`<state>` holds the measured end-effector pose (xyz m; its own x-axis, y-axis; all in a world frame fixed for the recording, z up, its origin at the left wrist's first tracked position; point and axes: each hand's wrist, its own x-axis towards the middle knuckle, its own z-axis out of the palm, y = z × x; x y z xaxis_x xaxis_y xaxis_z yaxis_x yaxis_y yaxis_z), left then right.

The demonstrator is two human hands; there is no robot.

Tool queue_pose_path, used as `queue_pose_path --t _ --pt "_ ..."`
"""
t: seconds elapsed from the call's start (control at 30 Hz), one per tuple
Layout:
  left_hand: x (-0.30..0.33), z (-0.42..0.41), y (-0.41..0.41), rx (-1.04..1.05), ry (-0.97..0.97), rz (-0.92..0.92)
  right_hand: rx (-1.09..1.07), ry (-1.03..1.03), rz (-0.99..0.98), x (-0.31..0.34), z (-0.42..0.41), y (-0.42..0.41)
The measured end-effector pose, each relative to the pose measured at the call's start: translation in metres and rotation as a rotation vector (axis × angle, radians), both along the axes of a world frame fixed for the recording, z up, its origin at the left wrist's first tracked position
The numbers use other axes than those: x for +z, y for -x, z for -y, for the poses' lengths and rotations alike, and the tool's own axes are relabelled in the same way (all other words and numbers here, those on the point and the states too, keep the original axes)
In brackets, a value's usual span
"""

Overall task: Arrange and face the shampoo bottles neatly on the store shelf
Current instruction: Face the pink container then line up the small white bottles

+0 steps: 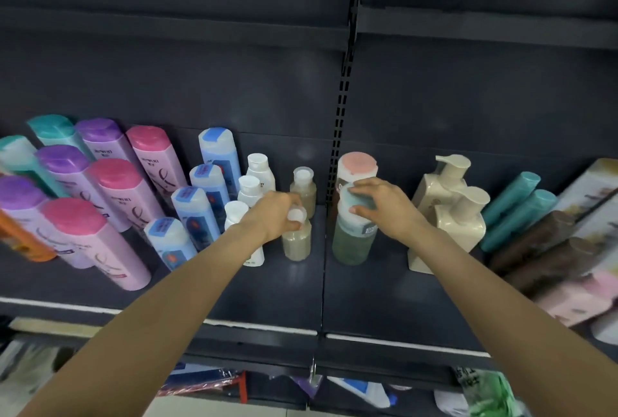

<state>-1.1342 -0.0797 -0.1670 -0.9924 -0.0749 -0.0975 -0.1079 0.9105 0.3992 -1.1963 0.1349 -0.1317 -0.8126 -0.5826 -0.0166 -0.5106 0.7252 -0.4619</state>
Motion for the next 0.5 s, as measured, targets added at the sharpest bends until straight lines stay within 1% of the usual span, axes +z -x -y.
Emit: queue_pose_path --t 0.07,0.13,0.23,0.3,0.4,0.43,0.5 --pt "0.006 0.001 -0.012 0.044 -0.048 -0.069 -0.033 0.056 -0.039 0.002 0.0 -0.012" --pt "0.018 0.004 -0.028 0.133 -0.139 -0.183 -0.041 0.168 -0.079 0.006 0.0 -0.028" --pt "0.046 0.004 -0.056 0.279 -0.28 -0.349 -0.02 0.274 -0.012 0.011 0.0 -0.052" --pt "0.064 0.0 -0.076 0.353 -0.415 -0.414 -0.045 0.288 0.078 0.015 0.0 -0.064" --pt "0.079 -0.008 -0.103 0.466 -0.718 -0.51 -0.102 0.33 0.243 0.022 -0.002 -0.081" --pt "0.083 -0.012 -0.11 0.503 -0.825 -0.53 -0.124 0.382 0.33 0.026 -0.005 -0.088" --pt "0.09 -0.023 -0.124 0.564 -1.03 -0.55 -0.136 0.59 0.569 0.032 -0.011 -0.101"
